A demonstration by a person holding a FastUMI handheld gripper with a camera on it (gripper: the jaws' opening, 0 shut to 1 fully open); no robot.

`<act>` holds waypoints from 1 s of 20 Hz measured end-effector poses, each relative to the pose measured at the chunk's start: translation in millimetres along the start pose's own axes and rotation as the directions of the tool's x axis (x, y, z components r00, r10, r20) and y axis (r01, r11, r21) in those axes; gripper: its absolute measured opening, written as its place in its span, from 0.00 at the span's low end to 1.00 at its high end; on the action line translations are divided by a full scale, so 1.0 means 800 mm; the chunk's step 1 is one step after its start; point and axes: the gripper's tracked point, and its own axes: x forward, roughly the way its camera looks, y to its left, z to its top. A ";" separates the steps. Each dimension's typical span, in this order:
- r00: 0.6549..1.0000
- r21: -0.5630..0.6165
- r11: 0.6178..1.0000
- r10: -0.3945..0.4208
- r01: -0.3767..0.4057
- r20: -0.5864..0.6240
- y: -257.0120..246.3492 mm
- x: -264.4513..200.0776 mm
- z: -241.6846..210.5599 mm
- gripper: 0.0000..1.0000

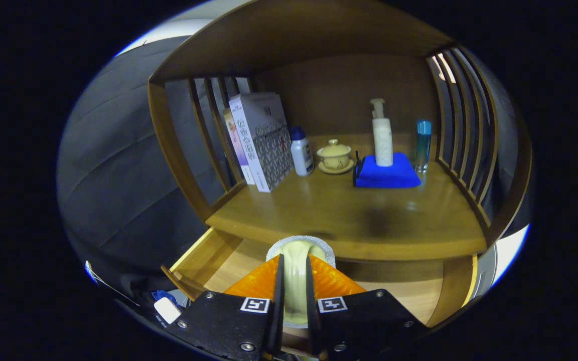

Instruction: Pull open the drawer, take out the items inside it, and place them on the countertop above the cabinet.

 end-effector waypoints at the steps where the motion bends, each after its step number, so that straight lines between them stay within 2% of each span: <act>1: 1.000 0.011 1.000 0.000 0.000 0.007 0.000 0.001 0.011 0.21; 6: 0.998 0.097 0.995 -0.028 0.022 0.057 -0.016 0.028 0.070 0.21; 10: 0.996 0.152 0.987 -0.065 0.054 0.068 -0.030 0.060 0.097 0.21; 17: 0.989 0.217 0.965 -0.150 0.148 -0.005 -0.060 0.127 0.086 0.21; 20: 0.986 0.235 0.959 -0.164 0.161 -0.005 -0.060 0.141 0.089 0.22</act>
